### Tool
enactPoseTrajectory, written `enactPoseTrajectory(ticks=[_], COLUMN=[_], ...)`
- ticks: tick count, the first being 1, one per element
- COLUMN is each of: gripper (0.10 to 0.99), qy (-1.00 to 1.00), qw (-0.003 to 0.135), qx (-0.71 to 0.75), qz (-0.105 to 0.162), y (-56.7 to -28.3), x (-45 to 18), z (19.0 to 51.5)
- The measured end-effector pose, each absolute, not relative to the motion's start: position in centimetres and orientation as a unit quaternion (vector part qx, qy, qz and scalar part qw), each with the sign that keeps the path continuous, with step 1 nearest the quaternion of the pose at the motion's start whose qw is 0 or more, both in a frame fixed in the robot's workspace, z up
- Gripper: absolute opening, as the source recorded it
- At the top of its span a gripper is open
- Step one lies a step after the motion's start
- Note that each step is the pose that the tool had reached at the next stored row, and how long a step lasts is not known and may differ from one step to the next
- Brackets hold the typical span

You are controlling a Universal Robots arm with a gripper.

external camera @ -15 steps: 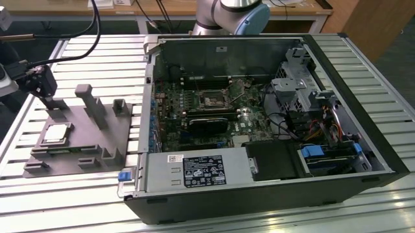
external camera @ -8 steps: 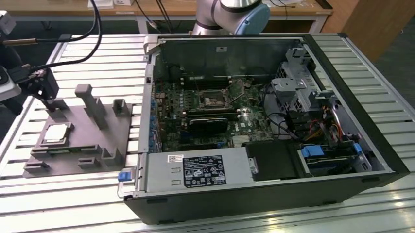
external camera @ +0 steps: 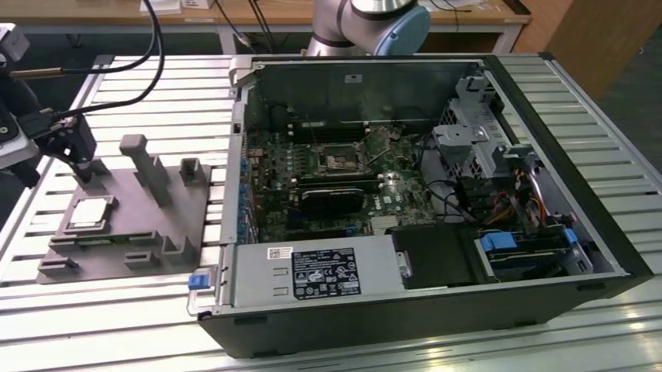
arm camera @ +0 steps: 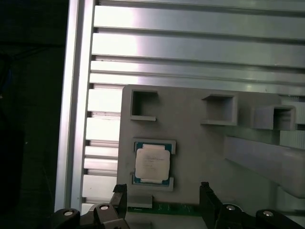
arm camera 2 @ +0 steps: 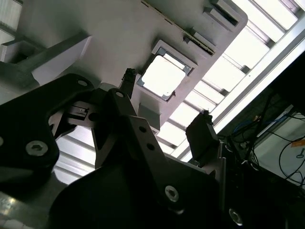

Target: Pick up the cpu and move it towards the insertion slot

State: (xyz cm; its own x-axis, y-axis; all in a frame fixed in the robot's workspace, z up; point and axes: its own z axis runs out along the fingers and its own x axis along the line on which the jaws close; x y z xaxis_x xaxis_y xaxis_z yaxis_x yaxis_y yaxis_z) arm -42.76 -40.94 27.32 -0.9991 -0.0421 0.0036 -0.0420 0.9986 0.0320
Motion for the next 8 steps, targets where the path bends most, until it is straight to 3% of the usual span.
enactPoseTrajectory(ticks=[8], gripper=[0.706], qy=[-1.000], qw=[0.002], qx=[0.021], qz=[-0.016], y=[-40.94], x=[-42.76], z=[26.56])
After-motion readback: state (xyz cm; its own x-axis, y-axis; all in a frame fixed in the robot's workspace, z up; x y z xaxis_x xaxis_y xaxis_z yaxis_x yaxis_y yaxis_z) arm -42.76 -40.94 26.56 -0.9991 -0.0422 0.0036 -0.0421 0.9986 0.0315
